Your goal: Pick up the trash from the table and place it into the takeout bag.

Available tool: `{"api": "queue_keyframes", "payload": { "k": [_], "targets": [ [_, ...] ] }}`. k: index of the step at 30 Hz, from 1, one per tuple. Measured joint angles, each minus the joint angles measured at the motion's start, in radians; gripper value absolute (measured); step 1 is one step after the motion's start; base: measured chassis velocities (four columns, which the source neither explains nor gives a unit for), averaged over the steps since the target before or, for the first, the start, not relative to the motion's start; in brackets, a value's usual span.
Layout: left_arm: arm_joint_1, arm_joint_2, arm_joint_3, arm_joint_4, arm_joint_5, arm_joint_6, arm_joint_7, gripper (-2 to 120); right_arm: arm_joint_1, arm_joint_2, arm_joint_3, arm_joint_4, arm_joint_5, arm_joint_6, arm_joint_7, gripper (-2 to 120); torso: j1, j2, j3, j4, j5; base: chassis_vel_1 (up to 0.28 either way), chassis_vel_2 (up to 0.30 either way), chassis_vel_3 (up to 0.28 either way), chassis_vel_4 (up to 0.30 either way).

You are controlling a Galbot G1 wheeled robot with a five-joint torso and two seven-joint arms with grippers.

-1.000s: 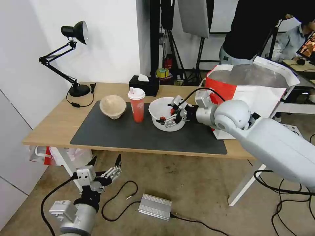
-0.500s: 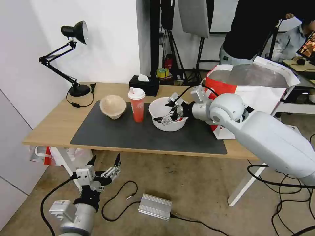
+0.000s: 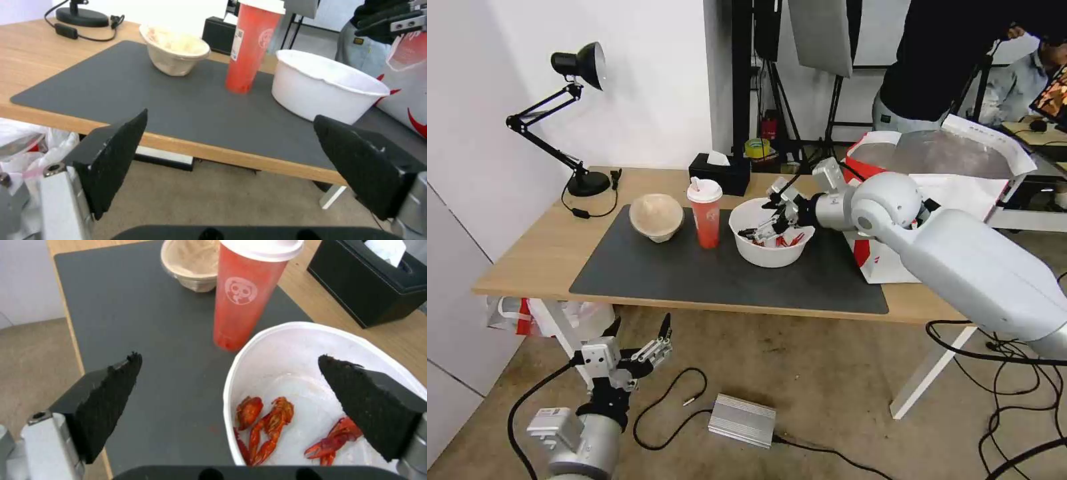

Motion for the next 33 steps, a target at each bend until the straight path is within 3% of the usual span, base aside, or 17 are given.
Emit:
{"api": "queue_keyframes", "payload": {
  "k": [33],
  "targets": [
    [-0.004,-0.02,0.013,0.017,0.023,-0.021,0.0,100,0.033,0.063,-0.07,-0.095,-0.082,-0.001,-0.005,100,0.0,0.0,0.0,0.0001,0.0,0.0,0.0,0.0,0.0]
  ]
}}
